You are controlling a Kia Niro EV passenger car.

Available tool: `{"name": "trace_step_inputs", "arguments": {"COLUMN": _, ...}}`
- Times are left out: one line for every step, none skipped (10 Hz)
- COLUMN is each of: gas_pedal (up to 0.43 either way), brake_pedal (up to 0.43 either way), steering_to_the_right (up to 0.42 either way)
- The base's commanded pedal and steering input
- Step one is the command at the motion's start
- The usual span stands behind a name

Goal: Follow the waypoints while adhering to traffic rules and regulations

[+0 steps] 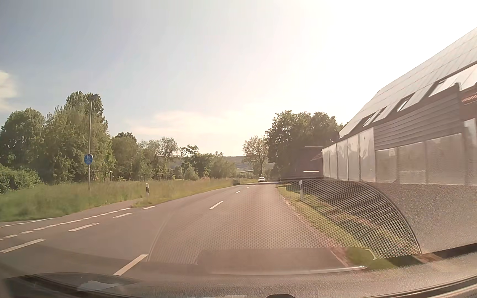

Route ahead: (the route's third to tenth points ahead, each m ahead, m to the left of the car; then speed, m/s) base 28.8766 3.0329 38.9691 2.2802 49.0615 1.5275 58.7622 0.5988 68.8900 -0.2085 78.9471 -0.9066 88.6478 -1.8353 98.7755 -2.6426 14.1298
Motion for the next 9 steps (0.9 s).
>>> {"name": "trace_step_inputs", "arguments": {"gas_pedal": 0.209, "brake_pedal": 0.000, "steering_to_the_right": 0.001}}
{"name": "trace_step_inputs", "arguments": {"gas_pedal": 0.209, "brake_pedal": 0.000, "steering_to_the_right": 0.001}}
{"name": "trace_step_inputs", "arguments": {"gas_pedal": 0.209, "brake_pedal": 0.000, "steering_to_the_right": 0.000}}
{"name": "trace_step_inputs", "arguments": {"gas_pedal": 0.209, "brake_pedal": 0.000, "steering_to_the_right": 0.000}}
{"name": "trace_step_inputs", "arguments": {"gas_pedal": 0.209, "brake_pedal": 0.000, "steering_to_the_right": 0.001}}
{"name": "trace_step_inputs", "arguments": {"gas_pedal": 0.209, "brake_pedal": 0.000, "steering_to_the_right": 0.001}}
{"name": "trace_step_inputs", "arguments": {"gas_pedal": 0.209, "brake_pedal": 0.000, "steering_to_the_right": 0.002}}
{"name": "trace_step_inputs", "arguments": {"gas_pedal": 0.209, "brake_pedal": 0.000, "steering_to_the_right": 0.003}}
{"name": "trace_step_inputs", "arguments": {"gas_pedal": 0.209, "brake_pedal": 0.000, "steering_to_the_right": 0.007}}
